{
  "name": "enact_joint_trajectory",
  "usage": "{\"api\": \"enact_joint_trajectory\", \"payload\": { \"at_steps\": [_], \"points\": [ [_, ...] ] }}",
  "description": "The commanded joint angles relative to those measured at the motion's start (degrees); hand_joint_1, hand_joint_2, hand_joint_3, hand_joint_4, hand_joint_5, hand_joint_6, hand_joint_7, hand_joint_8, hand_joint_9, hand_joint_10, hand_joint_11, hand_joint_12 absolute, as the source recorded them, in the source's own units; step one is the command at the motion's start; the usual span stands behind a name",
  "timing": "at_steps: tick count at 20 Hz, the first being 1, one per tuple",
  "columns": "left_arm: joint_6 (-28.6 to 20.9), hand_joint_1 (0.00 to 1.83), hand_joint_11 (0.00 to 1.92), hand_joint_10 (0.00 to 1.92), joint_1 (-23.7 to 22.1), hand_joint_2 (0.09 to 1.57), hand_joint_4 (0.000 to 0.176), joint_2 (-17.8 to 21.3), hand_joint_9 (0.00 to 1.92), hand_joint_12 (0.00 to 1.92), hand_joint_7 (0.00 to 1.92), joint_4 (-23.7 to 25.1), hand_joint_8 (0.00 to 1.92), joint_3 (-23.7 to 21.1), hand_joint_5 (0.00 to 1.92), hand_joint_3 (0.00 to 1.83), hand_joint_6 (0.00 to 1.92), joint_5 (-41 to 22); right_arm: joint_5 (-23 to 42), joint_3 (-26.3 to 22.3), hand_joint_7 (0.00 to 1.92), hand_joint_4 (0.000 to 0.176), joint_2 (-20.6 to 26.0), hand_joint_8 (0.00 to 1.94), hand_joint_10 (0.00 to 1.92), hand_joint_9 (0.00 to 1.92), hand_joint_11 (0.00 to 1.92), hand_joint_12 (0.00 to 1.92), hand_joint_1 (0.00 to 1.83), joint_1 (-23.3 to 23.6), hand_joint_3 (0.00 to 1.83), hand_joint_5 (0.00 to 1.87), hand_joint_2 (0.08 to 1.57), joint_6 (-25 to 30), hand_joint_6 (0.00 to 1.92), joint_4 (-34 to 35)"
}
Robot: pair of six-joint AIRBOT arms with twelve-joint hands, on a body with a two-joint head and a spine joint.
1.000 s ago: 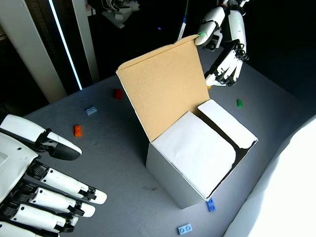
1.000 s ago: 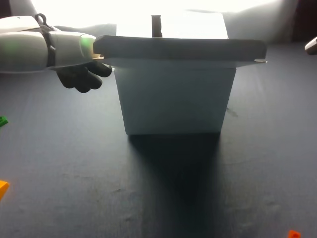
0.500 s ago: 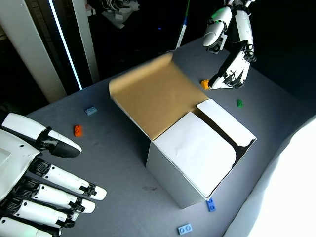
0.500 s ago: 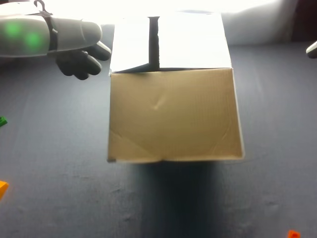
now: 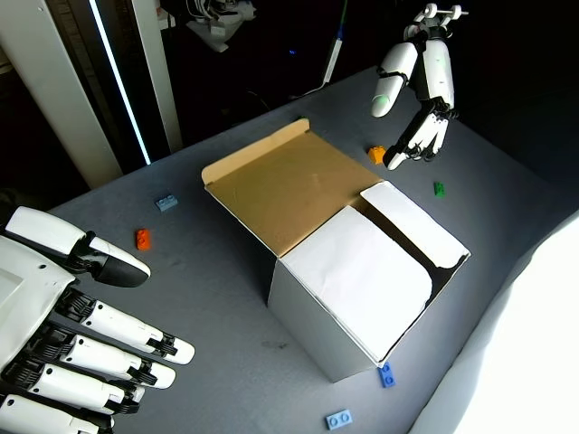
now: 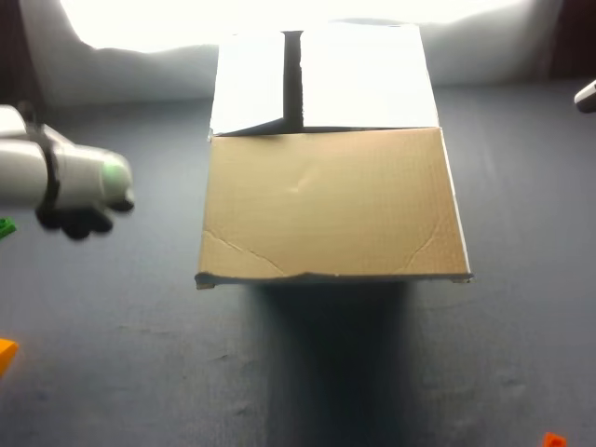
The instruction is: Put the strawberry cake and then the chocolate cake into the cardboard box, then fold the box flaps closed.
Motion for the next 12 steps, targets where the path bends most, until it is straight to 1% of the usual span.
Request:
{"api": "enact_joint_trajectory", "payload": {
  "at_steps": [1,2,6,9,10,12],
  "points": [
    [0.24,0.16,0.43,0.61,-0.02,1.18,0.0,0.26,0.75,1.33,0.96,-1.17,0.0,-0.08,0.79,0.0,0.0,-5.77,6.72,-0.01,0.64,0.0,0.7,0.0,0.94,0.4,0.08,1.8,0.28,0.23,0.0,0.44,1.32,0.31,0.29,0.35],
    [1.46,0.16,0.43,0.62,1.37,1.18,0.0,-0.02,0.76,1.34,0.97,-1.11,0.0,-0.29,0.79,0.0,0.0,-6.87,6.72,-0.06,0.64,0.0,0.69,0.0,0.94,0.39,0.07,1.8,0.29,0.21,0.0,0.43,1.32,0.31,0.28,0.28],
    [1.5,0.15,0.43,0.61,3.62,1.19,0.0,-1.26,0.77,1.33,0.98,2.55,0.01,-1.0,0.79,0.0,0.0,-8.76,6.71,-0.12,0.64,0.0,0.69,0.0,0.94,0.39,0.08,1.8,0.29,0.12,0.0,0.44,1.32,0.31,0.29,0.17],
    [1.5,0.14,0.42,0.61,5.12,1.19,0.0,-2.04,0.76,1.32,0.96,5.4,0.0,-1.85,0.79,0.0,0.01,-9.27,6.71,-0.15,0.63,0.0,0.7,0.0,0.93,0.39,0.07,1.78,0.24,0.08,0.0,0.42,1.33,0.31,0.27,0.17],
    [1.91,0.12,0.43,0.61,5.64,1.19,0.0,-2.29,0.77,1.32,0.97,5.67,0.0,-2.13,0.79,0.0,0.0,-9.37,6.71,-0.17,0.63,0.0,0.69,0.0,0.93,0.39,0.07,1.78,0.24,0.08,0.0,0.42,1.34,0.31,0.27,0.16],
    [3.4,0.12,0.45,0.7,7.14,1.19,0.0,-2.88,0.77,1.33,1.0,5.67,0.01,-2.76,0.81,0.0,0.01,-9.6,6.71,-0.27,0.63,0.0,0.69,0.0,0.93,0.4,0.09,1.77,0.26,0.05,0.0,0.43,1.33,0.31,0.27,0.15]
  ]
}}
